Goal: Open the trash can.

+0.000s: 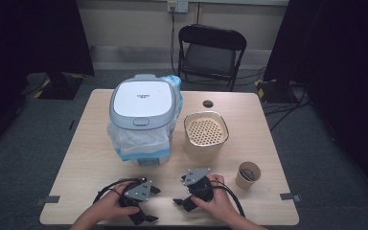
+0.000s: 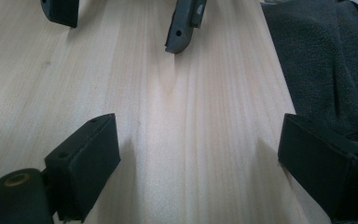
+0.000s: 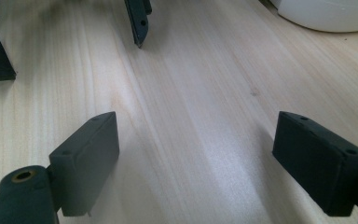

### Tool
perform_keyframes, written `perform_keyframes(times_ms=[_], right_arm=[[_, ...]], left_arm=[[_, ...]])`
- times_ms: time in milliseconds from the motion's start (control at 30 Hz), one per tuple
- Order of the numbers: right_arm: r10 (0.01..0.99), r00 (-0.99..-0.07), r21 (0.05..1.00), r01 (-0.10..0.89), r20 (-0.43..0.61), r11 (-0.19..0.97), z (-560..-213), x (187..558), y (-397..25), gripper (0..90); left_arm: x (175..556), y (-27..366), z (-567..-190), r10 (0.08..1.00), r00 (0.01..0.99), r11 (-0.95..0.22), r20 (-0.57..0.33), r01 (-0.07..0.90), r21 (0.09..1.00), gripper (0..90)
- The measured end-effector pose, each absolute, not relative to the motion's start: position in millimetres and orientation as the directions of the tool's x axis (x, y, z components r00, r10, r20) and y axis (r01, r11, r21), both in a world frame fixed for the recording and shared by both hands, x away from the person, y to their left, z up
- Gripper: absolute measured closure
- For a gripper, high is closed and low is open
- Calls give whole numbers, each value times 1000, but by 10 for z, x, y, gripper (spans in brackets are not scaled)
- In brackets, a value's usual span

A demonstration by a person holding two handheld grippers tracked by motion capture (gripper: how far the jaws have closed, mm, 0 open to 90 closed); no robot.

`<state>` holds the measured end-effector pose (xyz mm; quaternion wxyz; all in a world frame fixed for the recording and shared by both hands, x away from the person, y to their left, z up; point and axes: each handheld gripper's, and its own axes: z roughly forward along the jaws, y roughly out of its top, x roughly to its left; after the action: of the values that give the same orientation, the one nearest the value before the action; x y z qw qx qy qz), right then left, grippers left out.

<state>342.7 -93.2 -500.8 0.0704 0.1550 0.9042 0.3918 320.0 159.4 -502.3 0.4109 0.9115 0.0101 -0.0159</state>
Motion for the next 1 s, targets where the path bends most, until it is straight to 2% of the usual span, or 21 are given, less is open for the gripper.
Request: perform_keyframes(times_ms=[200, 267, 300, 333, 400, 467, 533, 800, 1000], right_arm=[[336, -942, 730, 225, -6, 645, -5007, 3433, -930, 139], [337, -942, 731, 226, -5, 644, -5009, 3443, -926, 139], [343, -939, 732, 231, -5, 642, -5009, 3447, -923, 137], [343, -939, 732, 231, -5, 642, -5009, 3447, -923, 137], [343, -939, 729, 235, 0, 643, -5008, 3450, -919, 132], [337, -941, 729, 229, -2, 645, -5008, 3457, -919, 131], [337, -942, 729, 229, -2, 645, -5008, 3457, -919, 131], [336, -942, 730, 226, -5, 645, -5009, 3459, -919, 131], [338, -941, 729, 231, -1, 645, -5008, 3455, -919, 131]], left_arm=[[3184, 1591, -5024, 23, 998, -660, -51, 54, 750, 110], [3207, 1610, -5007, 2, 999, -674, -49, 38, 738, 87], [3199, 1616, -4997, 24, 996, -668, -91, 84, 739, 100], [3220, 1636, -4974, 19, 995, -679, -97, 84, 729, 100], [3225, 1664, -4941, 26, 994, -685, -107, 96, 722, 185], [3214, 1686, -4923, 32, 993, -692, -115, 105, 714, 154], [3213, 1695, -4881, 29, 994, -704, -101, 92, 704, 164], [3165, 1753, -4553, 96, 981, -640, -168, 190, 745, 163], [3142, 1807, -4359, 134, 975, -643, -176, 221, 733, 162]])
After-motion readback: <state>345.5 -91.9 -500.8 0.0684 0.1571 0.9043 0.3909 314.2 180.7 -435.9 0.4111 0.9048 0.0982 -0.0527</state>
